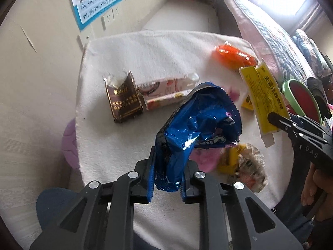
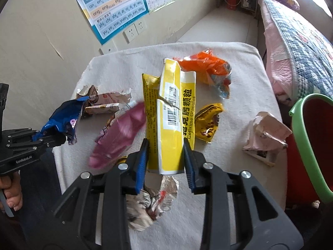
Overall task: Collect trash
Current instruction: 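Carry the blue wrapper and yellow packet with both tools over the red bucket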
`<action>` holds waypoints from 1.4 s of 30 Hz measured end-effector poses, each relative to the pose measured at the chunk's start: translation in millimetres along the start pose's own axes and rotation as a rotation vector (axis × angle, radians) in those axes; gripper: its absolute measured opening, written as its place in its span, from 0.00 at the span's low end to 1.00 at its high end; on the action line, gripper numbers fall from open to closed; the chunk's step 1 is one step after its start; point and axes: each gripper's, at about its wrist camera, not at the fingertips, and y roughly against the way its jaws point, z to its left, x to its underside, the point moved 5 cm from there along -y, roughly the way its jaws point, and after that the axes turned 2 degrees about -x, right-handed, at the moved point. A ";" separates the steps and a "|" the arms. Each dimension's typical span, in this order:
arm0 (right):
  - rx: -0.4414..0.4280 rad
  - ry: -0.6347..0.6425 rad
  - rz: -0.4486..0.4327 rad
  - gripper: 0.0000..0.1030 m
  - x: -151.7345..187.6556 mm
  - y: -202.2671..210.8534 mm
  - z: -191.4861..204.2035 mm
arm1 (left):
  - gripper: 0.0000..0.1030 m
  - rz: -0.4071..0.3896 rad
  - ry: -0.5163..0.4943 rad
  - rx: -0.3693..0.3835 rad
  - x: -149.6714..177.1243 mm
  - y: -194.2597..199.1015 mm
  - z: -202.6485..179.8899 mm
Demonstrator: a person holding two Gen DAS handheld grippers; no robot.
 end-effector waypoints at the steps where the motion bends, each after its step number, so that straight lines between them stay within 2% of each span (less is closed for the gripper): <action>1: -0.001 -0.001 -0.005 0.31 -0.3 2.8 -0.1 | 0.16 -0.005 0.000 0.002 -0.7 2.8 -1.1; 10: -0.008 -0.005 -0.058 0.31 3.0 35.2 -2.5 | 0.16 -0.053 -0.015 0.026 -8.6 24.8 -20.2; 18: 0.004 -0.032 -0.101 0.31 2.6 59.4 -21.5 | 0.16 -0.084 -0.041 0.045 -18.6 34.7 -44.4; 29: 0.050 -0.107 -0.151 0.31 6.9 86.7 -68.6 | 0.16 -0.115 -0.098 0.078 -37.8 42.4 -96.6; 42: 0.098 -0.216 -0.205 0.31 16.3 114.1 -136.0 | 0.16 -0.109 -0.207 0.100 -52.3 40.8 -169.5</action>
